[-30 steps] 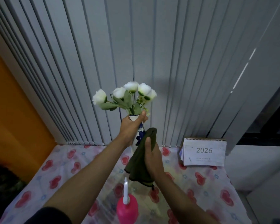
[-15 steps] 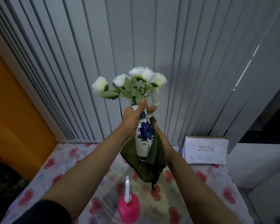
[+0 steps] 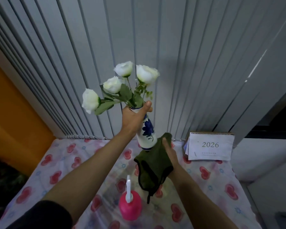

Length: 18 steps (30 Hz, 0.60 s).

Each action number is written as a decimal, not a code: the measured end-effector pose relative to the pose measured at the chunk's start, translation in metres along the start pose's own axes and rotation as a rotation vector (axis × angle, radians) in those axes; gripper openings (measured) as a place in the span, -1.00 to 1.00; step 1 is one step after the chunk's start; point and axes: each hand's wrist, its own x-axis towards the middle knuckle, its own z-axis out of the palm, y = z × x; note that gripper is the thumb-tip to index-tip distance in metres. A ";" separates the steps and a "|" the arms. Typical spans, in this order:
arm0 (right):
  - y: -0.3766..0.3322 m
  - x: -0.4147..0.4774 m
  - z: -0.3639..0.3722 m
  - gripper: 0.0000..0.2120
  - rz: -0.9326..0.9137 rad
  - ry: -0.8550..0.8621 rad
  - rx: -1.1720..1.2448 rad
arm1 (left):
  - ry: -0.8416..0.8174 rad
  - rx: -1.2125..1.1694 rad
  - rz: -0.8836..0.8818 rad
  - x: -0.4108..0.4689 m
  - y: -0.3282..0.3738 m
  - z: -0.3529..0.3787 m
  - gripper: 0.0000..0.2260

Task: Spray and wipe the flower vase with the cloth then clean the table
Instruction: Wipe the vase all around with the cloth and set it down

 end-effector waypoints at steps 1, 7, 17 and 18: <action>0.001 0.004 -0.002 -0.60 0.076 -0.115 0.109 | -0.002 0.010 -0.013 0.002 -0.007 -0.002 -0.78; 0.020 0.033 -0.001 -0.66 -0.154 -0.253 -0.017 | -0.002 0.176 -0.153 0.020 -0.067 -0.016 -0.63; 0.067 0.072 0.045 -0.38 -0.394 -0.301 -0.424 | -0.117 0.382 -0.475 0.032 -0.182 -0.027 -0.64; 0.074 0.075 0.048 -0.39 -0.376 -0.295 -0.447 | -0.142 0.388 -0.511 0.031 -0.192 -0.029 -0.65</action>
